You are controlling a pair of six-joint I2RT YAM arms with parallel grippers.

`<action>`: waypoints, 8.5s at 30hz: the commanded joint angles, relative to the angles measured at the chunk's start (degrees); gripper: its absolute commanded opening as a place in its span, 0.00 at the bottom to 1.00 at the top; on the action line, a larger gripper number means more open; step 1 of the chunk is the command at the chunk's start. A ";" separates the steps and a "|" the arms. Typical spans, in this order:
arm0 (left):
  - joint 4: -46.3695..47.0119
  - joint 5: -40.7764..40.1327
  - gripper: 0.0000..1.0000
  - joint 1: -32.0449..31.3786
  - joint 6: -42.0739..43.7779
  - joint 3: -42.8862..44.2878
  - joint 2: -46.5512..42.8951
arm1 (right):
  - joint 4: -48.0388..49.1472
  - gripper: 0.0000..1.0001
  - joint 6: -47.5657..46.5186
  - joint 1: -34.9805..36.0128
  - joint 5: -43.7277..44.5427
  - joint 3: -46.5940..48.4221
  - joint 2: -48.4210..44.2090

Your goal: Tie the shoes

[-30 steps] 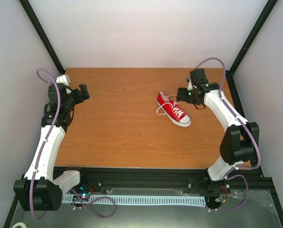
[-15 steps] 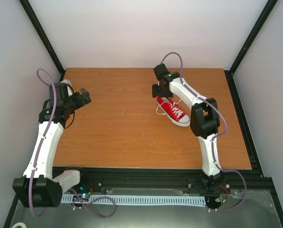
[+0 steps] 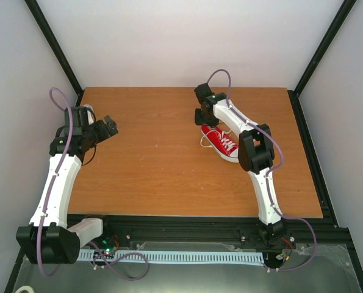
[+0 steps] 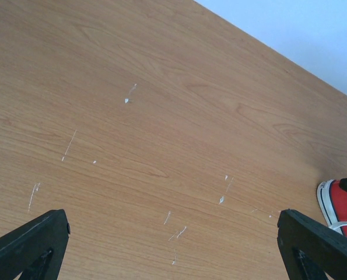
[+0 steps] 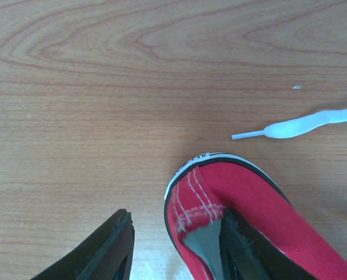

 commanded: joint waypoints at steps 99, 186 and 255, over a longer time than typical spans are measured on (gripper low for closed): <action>9.61 48.51 0.97 -30.92 14.49 -6.38 37.28 | 21.83 0.51 -7.76 -4.14 -4.89 -48.20 -26.84; -5.08 7.53 1.00 -17.60 2.83 3.08 3.83 | -1.48 0.24 -10.84 8.67 -3.85 8.11 13.90; 59.14 28.73 0.95 -31.92 -1.50 -6.19 33.28 | 25.82 0.03 12.27 2.28 -26.62 -31.32 -40.74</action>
